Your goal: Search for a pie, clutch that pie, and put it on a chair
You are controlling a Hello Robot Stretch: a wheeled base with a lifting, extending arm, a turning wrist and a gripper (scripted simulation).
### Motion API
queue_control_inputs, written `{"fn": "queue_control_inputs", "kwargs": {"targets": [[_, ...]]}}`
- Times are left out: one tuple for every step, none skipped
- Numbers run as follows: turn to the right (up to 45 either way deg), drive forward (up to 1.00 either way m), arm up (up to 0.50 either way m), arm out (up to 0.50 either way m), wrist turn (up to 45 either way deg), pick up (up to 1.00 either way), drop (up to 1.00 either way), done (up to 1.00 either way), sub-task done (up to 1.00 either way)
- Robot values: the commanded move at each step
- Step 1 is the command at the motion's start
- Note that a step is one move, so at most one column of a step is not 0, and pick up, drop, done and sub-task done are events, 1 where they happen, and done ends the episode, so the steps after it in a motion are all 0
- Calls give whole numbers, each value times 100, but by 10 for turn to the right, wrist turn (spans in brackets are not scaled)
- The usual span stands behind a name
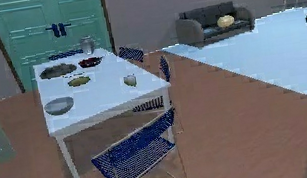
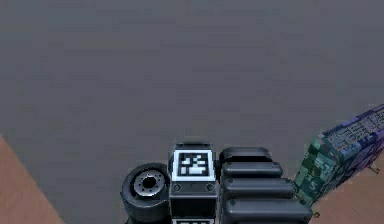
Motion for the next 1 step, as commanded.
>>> {"fn": "queue_control_inputs", "kwargs": {"targets": [[0, 35, 0, 0, 0, 0, 0, 0, 0]]}}
